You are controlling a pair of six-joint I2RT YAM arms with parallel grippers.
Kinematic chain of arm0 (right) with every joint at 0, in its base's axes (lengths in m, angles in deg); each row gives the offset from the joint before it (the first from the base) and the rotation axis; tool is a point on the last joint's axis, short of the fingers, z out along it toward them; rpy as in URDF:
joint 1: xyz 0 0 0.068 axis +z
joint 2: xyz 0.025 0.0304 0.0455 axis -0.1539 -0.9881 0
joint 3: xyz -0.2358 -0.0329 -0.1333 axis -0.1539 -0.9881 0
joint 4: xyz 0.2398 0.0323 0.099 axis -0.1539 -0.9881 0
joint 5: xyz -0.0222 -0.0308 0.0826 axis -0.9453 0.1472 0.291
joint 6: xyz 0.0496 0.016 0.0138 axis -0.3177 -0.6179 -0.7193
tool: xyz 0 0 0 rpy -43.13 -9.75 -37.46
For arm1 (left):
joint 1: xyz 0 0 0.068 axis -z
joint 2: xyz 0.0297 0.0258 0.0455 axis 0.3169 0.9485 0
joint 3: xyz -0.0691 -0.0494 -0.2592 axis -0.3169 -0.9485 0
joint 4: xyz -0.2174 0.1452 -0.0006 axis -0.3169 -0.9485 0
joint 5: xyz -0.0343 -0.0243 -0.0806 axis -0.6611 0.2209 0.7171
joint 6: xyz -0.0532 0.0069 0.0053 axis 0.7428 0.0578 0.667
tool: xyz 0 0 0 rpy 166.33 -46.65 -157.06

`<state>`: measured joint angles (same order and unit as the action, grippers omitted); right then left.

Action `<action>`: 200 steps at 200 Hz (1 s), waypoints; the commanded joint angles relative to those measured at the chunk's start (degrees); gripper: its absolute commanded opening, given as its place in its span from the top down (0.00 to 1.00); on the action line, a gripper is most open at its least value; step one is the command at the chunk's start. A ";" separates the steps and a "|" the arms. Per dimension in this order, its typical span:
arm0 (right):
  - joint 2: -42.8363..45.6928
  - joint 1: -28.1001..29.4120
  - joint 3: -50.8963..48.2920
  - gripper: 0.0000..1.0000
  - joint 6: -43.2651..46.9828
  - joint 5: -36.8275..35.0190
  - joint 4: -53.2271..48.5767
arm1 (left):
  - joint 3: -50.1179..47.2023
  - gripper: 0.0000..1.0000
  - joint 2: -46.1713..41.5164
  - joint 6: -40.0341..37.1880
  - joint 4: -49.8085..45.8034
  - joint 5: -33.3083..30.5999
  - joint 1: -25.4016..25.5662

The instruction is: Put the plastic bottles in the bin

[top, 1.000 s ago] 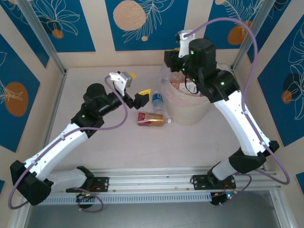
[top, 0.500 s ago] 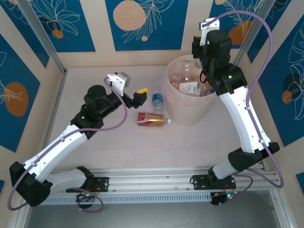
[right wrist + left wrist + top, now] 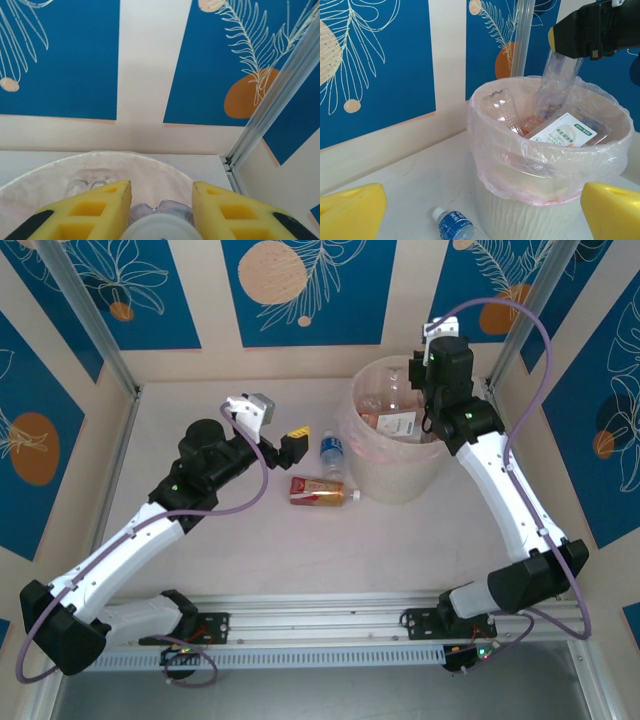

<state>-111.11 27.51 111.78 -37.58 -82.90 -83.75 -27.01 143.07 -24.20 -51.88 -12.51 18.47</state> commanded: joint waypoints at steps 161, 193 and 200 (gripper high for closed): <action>7.84 0.37 -22.19 1.00 0.32 -0.38 22.13 | -0.24 0.00 0.54 0.28 0.92 -0.89 0.49; 6.17 1.16 -20.60 1.00 2.89 -5.37 22.55 | -0.22 0.00 0.72 0.19 0.96 -1.11 0.40; 6.47 1.37 -20.98 1.00 3.69 -5.46 23.78 | -0.22 0.00 0.75 0.19 0.94 -1.11 0.43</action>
<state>-104.25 28.32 91.37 -37.73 -82.77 -58.94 -27.01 143.51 -24.20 -51.84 -12.73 18.47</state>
